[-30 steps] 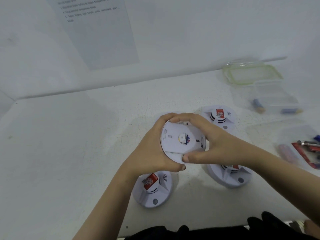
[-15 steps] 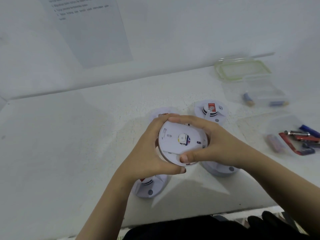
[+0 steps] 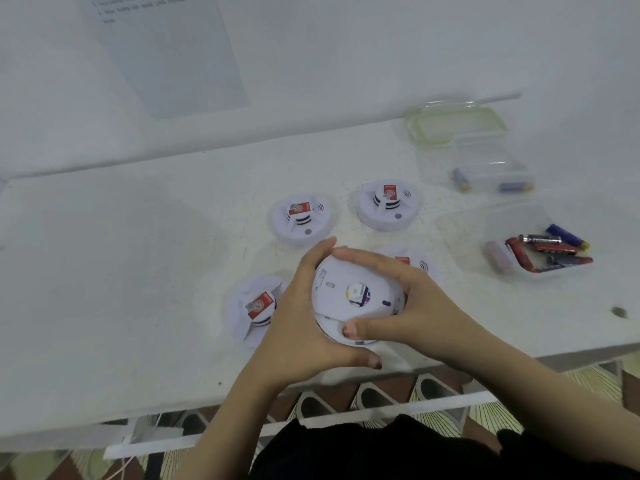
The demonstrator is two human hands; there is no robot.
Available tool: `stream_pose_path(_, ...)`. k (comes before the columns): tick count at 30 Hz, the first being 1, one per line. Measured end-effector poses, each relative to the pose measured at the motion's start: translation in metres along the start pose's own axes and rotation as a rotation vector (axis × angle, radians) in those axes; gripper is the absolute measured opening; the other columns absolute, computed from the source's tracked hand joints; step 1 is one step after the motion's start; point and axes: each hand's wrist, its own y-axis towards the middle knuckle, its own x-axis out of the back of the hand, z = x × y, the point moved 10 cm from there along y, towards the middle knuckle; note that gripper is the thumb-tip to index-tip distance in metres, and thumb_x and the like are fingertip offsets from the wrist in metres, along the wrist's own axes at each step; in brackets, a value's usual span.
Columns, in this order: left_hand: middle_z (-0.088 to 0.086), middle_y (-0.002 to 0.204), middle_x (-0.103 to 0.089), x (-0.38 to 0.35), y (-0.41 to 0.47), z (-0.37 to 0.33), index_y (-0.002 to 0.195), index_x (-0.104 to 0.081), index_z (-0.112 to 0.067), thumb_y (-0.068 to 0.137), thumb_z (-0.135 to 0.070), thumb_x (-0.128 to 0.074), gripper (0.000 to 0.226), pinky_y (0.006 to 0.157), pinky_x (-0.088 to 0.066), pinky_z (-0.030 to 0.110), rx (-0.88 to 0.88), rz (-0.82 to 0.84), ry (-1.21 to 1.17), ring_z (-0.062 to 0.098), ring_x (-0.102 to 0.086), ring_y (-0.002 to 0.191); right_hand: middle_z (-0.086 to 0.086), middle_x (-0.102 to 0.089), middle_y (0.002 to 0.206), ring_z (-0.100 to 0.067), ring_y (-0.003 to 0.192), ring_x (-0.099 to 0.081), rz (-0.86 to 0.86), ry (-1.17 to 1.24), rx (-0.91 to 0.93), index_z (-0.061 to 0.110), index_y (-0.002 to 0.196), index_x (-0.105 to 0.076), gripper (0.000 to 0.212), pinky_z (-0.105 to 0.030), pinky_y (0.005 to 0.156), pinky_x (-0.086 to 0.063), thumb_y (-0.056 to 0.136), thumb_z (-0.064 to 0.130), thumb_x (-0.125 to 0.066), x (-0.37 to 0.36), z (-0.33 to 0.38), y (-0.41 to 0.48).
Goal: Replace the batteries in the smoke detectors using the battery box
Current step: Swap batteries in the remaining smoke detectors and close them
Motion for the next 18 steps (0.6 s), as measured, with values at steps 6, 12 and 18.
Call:
stream_pose_path(6,-0.034,0.124,-0.049,-0.019,-0.026,0.016,0.148,-0.018,-0.032,0.049,-0.009,-0.094,0.126,0.086,-0.044,0.005,0.054,-0.064,0.002,-0.011,-0.052,0.116,0.030,-0.054,0.120,0.015,0.112,-0.049,0.097,-0.101,-0.054,0.043,0.117,-0.052,0.076,-0.004,0.089,-0.039,0.064,-0.001,-0.083,-0.009,-0.021,-0.023)
stream_pose_path(12,-0.036,0.119,-0.052,-0.026,-0.039,0.024,0.133,-0.038,-0.029,0.048,-0.007,-0.090,0.102,0.084,-0.044,0.006,0.058,-0.130,0.038,-0.009,-0.055,0.111,0.020,-0.055,0.125,0.009,0.108,-0.055,0.145,-0.070,-0.083,0.036,0.119,-0.057,0.073,-0.008,0.084,-0.044,0.064,-0.005,-0.081,-0.015,-0.039,-0.030)
stream_pose_path(18,-0.026,0.116,-0.054,-0.023,-0.042,0.027,0.121,-0.042,-0.035,0.047,-0.011,-0.088,0.090,0.084,-0.045,0.009,0.052,-0.195,0.047,-0.003,-0.056,0.109,0.023,-0.054,0.126,0.010,0.111,-0.054,0.168,-0.063,-0.060,0.034,0.117,-0.058,0.073,-0.007,0.084,-0.043,0.063,-0.011,-0.079,-0.018,-0.044,-0.023)
